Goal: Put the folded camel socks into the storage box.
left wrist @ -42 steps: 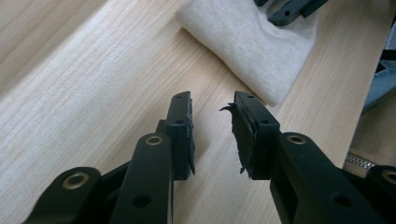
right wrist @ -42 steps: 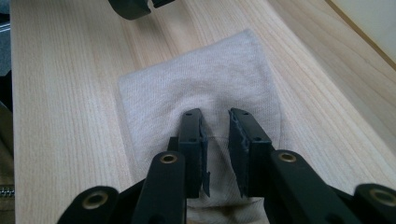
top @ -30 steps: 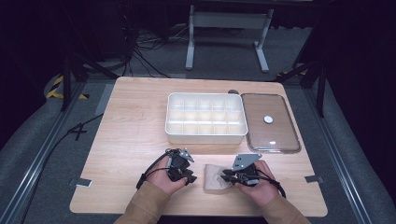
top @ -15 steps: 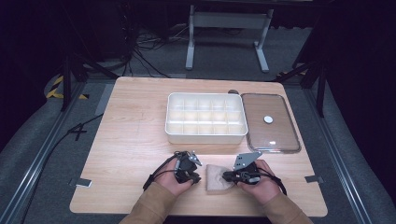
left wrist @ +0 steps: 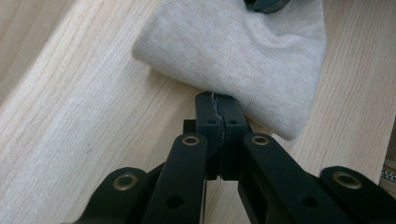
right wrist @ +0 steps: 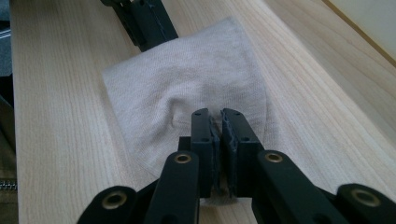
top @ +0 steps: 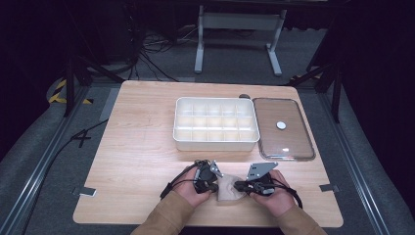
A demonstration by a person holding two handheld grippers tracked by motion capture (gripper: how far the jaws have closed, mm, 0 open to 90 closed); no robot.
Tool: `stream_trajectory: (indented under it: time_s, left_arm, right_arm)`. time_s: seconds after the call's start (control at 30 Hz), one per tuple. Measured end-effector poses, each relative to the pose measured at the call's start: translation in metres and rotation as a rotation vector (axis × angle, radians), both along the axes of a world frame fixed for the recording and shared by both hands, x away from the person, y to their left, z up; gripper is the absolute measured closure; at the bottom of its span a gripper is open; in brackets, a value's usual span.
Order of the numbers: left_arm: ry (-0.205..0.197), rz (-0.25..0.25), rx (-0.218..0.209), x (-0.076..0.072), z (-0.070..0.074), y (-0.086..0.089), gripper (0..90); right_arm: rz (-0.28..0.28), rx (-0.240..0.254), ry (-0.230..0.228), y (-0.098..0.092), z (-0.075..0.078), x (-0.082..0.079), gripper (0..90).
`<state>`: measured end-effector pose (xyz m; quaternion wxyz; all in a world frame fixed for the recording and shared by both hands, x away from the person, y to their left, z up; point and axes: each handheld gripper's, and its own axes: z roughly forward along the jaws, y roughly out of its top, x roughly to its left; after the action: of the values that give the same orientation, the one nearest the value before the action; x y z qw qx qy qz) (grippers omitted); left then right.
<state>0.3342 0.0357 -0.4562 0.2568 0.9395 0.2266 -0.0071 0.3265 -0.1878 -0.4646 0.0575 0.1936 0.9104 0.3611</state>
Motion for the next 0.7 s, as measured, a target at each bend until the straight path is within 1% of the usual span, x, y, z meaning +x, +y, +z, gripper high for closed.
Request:
stream_trajectory:
  time_s: [0.07,0.2,0.27,0.33,0.4,0.43,0.57,0.6,0.67,0.7]
  left_arm:
    - [-0.015,-0.01,0.002,0.0,0.0,-0.001,90.0]
    - [-0.042,-0.005,-0.031,-0.001,0.004,-0.002,90.0]
    - [-0.047,-0.006,-0.05,-0.001,0.005,-0.002,90.0]
    - [-0.063,-0.018,-0.059,-0.001,0.007,-0.004,90.0]
    - [-0.088,-0.041,-0.07,-0.003,0.008,-0.006,89.8]
    - [-0.094,-0.042,-0.08,-0.003,0.008,-0.008,89.6]
    - [-0.115,-0.069,-0.086,-0.004,0.01,-0.015,88.6]
    - [-0.116,-0.064,-0.095,-0.005,0.01,-0.016,88.4]
    - [-0.127,-0.073,-0.09,-0.005,0.01,-0.017,88.4]
    - [-0.122,-0.072,-0.09,-0.005,0.01,-0.018,88.8]
  right_arm:
    - [-0.001,-0.001,0.0,0.0,0.0,0.0,83.8]
    - [0.001,0.0,-0.006,0.0,0.0,-0.001,83.8]
    - [0.007,-0.006,-0.016,0.0,0.0,0.0,83.8]
    - [0.006,-0.005,-0.015,0.001,0.0,-0.001,83.8]
    - [0.001,-0.007,-0.021,0.001,0.0,-0.002,83.8]
    - [-0.003,-0.006,-0.02,0.001,0.0,-0.002,83.8]
    - [-0.011,-0.007,-0.023,0.001,0.0,-0.003,83.8]
    - [-0.015,-0.007,-0.023,0.001,0.0,-0.004,83.8]
    - [-0.016,-0.011,-0.03,0.002,0.0,-0.005,83.9]
    - [-0.018,-0.012,-0.033,0.002,0.0,-0.005,84.0]
